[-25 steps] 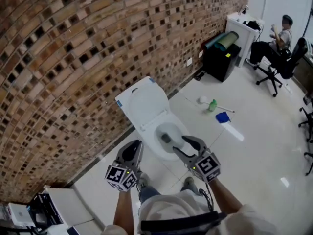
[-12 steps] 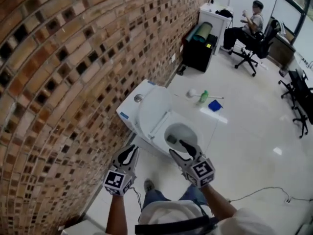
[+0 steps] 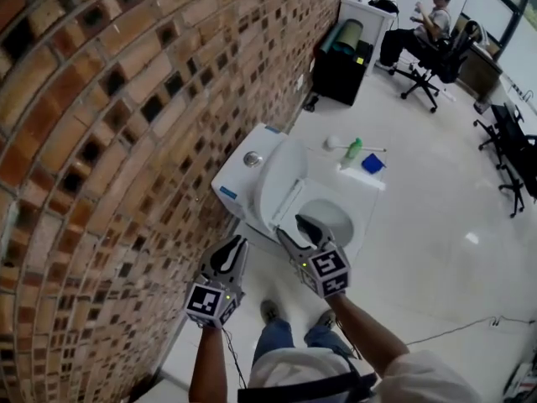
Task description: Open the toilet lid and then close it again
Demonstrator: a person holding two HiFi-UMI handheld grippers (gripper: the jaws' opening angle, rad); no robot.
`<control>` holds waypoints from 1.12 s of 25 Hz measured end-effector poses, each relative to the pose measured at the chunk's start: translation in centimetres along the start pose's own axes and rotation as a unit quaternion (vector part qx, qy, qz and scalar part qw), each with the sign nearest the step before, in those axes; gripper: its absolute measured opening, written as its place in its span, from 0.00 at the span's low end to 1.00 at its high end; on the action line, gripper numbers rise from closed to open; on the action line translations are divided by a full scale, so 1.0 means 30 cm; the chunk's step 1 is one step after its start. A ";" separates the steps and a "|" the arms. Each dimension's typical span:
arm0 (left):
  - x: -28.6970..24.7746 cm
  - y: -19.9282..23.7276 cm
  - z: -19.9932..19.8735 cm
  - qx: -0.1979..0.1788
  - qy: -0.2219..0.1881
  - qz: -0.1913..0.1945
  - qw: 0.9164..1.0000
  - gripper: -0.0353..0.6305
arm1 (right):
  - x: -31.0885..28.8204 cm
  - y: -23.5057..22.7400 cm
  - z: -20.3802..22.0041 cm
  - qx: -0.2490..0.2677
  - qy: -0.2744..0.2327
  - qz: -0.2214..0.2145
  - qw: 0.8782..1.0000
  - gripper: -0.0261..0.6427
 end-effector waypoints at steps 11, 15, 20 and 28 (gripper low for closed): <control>-0.041 0.215 0.157 -0.001 0.014 -0.010 1.000 0.12 | -0.607 -0.249 0.150 -0.086 0.059 0.142 0.984 0.39; -0.017 0.227 0.190 0.013 0.016 -0.015 1.000 0.12 | -0.692 -0.280 0.171 -0.093 0.080 0.186 0.975 0.39; 0.007 0.211 0.206 0.019 0.028 -0.008 0.999 0.12 | -0.689 -0.269 0.191 -0.101 0.087 0.184 0.974 0.22; -0.013 0.124 0.174 0.022 0.020 0.011 1.000 0.12 | -0.380 -0.369 0.220 -0.198 0.041 0.187 0.961 0.20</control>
Point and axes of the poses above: the fingertips, and each gripper's own axes: x backward along the fingers, y to its left, z out of its underside, the point moved 5 cm from there along x, backward along the fingers, and after that the axes turned 13 degrees about -y, right-handed, at the moved point
